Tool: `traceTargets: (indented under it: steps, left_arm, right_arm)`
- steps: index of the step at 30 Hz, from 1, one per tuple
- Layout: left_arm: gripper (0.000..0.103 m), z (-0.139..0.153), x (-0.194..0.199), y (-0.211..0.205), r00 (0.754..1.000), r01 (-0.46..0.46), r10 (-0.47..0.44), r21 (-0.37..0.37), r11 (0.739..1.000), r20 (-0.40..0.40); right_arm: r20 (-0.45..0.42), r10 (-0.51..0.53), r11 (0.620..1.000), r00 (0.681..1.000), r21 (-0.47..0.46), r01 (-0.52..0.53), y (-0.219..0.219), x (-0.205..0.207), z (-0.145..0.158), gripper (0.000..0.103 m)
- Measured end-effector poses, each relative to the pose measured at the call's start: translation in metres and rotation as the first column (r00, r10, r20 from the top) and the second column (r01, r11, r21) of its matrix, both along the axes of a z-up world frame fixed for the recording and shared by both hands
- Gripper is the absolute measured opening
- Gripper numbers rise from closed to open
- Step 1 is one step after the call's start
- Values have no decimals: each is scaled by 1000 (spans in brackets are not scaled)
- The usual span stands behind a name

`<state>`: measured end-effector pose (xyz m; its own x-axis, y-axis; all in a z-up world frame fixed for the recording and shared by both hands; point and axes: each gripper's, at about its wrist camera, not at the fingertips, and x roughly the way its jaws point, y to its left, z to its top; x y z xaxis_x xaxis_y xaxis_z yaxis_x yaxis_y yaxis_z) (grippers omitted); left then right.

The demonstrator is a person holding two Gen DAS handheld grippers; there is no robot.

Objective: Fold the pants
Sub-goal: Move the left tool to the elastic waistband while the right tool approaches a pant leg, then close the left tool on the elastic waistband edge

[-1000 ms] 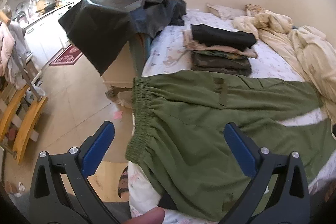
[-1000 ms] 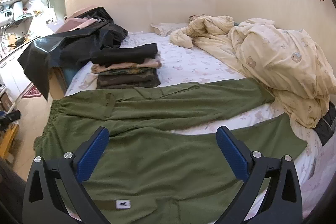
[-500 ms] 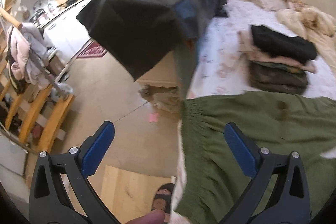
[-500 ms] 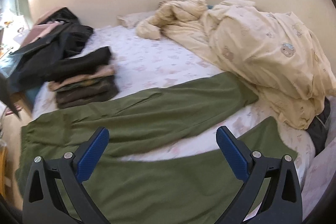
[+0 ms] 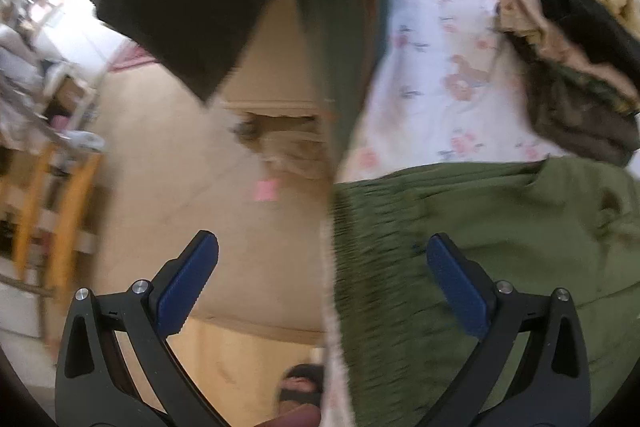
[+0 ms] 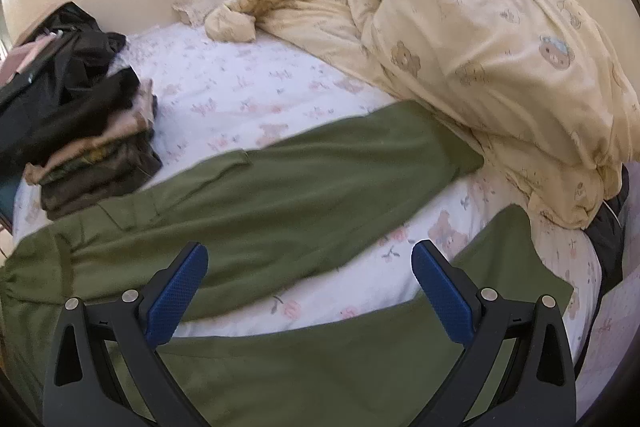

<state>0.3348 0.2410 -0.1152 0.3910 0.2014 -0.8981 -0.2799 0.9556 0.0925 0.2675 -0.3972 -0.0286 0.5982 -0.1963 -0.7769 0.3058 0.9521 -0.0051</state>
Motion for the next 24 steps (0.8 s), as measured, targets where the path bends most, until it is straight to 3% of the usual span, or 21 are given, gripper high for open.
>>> traceTargets:
  steps: [1, 3, 6, 9, 10, 13, 14, 16, 18, 24]
  left_arm:
    - [103, -1, 4, -1, 1000, 17, -16, -54, 998, 12]
    - [103, -3, 10, -5, 999, 40, -38, -83, 996, 24]
    - [103, -24, 25, -7, 998, 46, -48, -70, 996, -26]
    - [102, -49, 34, 0, 996, 37, -49, -150, 988, -73]
    - [94, -59, 37, 1, 993, 50, -69, -188, 981, -99]
    - [80, -63, 39, 0, 992, 82, -101, -208, 975, -81]
    - [75, -61, 39, -1, 991, 88, -105, -200, 976, -76]
    - [56, -55, 38, -7, 988, 130, -143, -183, 974, -59]
    - [45, -47, 37, -16, 982, 175, -183, -134, 975, -46]
    - [23, -14, 33, -31, 962, 274, -274, -75, 959, 4]
  right_arm:
    - [-5, -6, 1000, 1000, 1, 6, 0, -1, -4, 103]
    - [-11, -20, 1000, 1000, 18, 20, 0, -2, -13, 103]
    - [-11, -40, 999, 999, 34, 41, -1, -4, -21, 103]
    - [-7, -43, 999, 999, 28, 43, 0, -2, -23, 103]
    - [-5, -44, 999, 999, 21, 45, 0, -2, -23, 103]
    - [-10, -33, 999, 999, 5, 33, 2, -3, -28, 103]
    - [-17, -29, 1000, 999, -5, 29, 2, -3, -29, 103]
    - [-23, -28, 999, 999, -17, 27, 2, -4, -30, 103]
    - [-17, -32, 999, 999, -12, 32, 0, -5, -29, 103]
    - [7, -28, 1000, 1000, -12, 28, 2, -6, -22, 103]
